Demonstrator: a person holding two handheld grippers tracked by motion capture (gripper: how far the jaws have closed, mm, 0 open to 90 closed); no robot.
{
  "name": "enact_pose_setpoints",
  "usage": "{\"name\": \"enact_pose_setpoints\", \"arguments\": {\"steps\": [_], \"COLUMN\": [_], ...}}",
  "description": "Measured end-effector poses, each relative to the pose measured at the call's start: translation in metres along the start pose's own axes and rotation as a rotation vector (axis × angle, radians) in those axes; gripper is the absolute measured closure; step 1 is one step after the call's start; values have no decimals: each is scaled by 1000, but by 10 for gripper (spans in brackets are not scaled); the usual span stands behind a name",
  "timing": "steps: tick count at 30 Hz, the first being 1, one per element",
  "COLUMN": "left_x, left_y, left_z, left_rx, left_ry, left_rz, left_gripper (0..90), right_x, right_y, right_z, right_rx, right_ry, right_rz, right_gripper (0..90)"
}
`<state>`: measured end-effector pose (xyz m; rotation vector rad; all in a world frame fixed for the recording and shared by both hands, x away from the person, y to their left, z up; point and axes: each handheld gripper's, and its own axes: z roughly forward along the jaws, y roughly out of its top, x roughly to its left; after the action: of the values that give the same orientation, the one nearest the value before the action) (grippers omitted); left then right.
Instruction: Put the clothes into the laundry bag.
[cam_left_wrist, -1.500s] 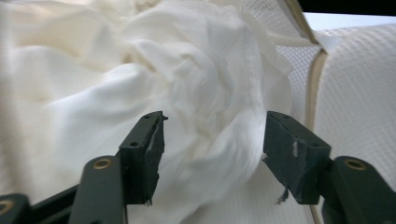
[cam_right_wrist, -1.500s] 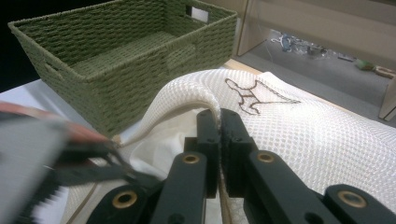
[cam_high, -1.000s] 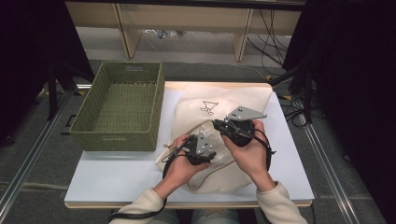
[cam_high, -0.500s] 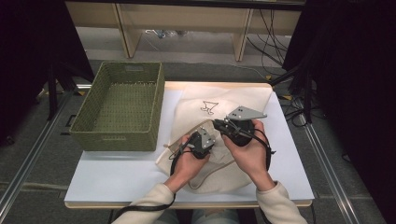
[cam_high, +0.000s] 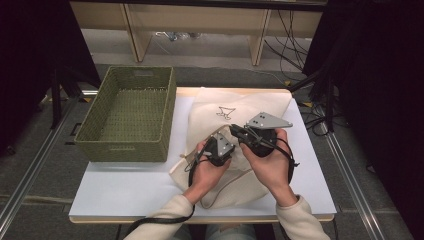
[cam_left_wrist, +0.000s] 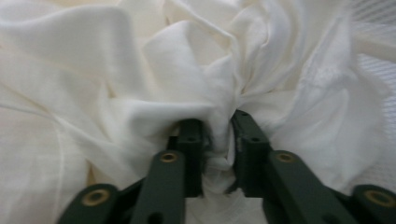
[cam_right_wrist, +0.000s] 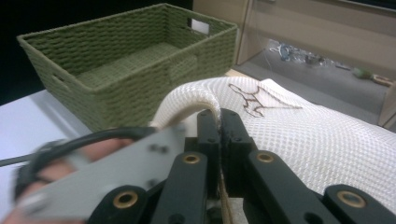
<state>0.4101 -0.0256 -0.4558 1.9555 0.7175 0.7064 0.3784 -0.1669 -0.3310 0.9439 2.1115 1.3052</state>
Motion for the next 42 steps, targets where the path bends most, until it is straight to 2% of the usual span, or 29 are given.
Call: {"name": "enact_pose_setpoints", "arguments": {"steps": [1,2,3,4,6,7,8,11,12,16,19,22,25,28,29,30,32,33,34,35,36,37,38,40,42], "left_x": [0,-3,-4,-3,-4,-4,-3,-1,-1,2,3,2,-1,-3,-6,-6,-8,-6,-10,-7,-8,-6,-7,-5,-6], "left_y": [0,-2,-3,-5,-7,-8,-9,-7,-7,-4,-4,-5,-8,-10,-11,-11,-11,-10,-11,-11,-11,-10,-10,-9,-11], "left_z": [-3,-5,-9,-15,-22,-26,-32,-43,-46,-62,-71,-69,-60,-49,-45,-42,-38,-37,-33,-33,-30,-30,-27,-24,-19], "left_rx": [-1,-10,-20,-23,-23,-29,-24,-29,-33,-36,-21,4,27,64,58,76,82,93,51,80,59,73,58,79,74], "left_ry": [-10,-30,-28,-21,-45,-60,-71,-85,-85,-86,-79,-92,-110,-121,-127,-125,-121,-119,-101,-102,-89,-86,-66,-82,-62], "left_rz": [19,7,5,21,17,8,19,4,-8,6,15,33,25,56,39,62,69,98,34,61,23,53,45,70,43], "left_gripper": [699,662,620,588,535,521,506,474,468,445,442,432,424,418,418,420,425,430,434,440,445,448,451,462,472], "right_x": [-2,-4,-5,-6,-5,-4,-3,-3,-2,0,-1,-1,-1,-2,-1,-1,-1,-1,-1,-1,-1,-1,-1,0,0], "right_y": [-1,-1,-2,-2,-2,-2,-2,-2,-2,-3,-3,-3,-4,-5,-5,-6,-7,-7,-6,-6,-6,-6,-6,-5,-6], "right_z": [0,0,1,1,0,0,0,1,0,-3,-3,-2,-1,1,1,2,4,4,4,4,4,4,4,4,4], "right_rx": [5,11,13,4,15,19,20,17,25,28,28,35,36,47,52,59,53,53,52,51,49,46,51,47,50], "right_ry": [-4,-6,-3,-16,-6,-7,-10,-14,-13,-18,-15,-13,-11,-5,-9,2,2,7,8,9,8,10,12,13,10], "right_rz": [-1,-2,-5,-5,-6,14,15,-13,4,14,-10,-7,-5,-13,3,12,1,0,1,-5,-7,-7,-12,-12,-8], "right_gripper": [884,884,884,884,883,883,883,883,882,881,880,879,878,878,878,878,878,878,878,877,877,877,877,876,876]}}
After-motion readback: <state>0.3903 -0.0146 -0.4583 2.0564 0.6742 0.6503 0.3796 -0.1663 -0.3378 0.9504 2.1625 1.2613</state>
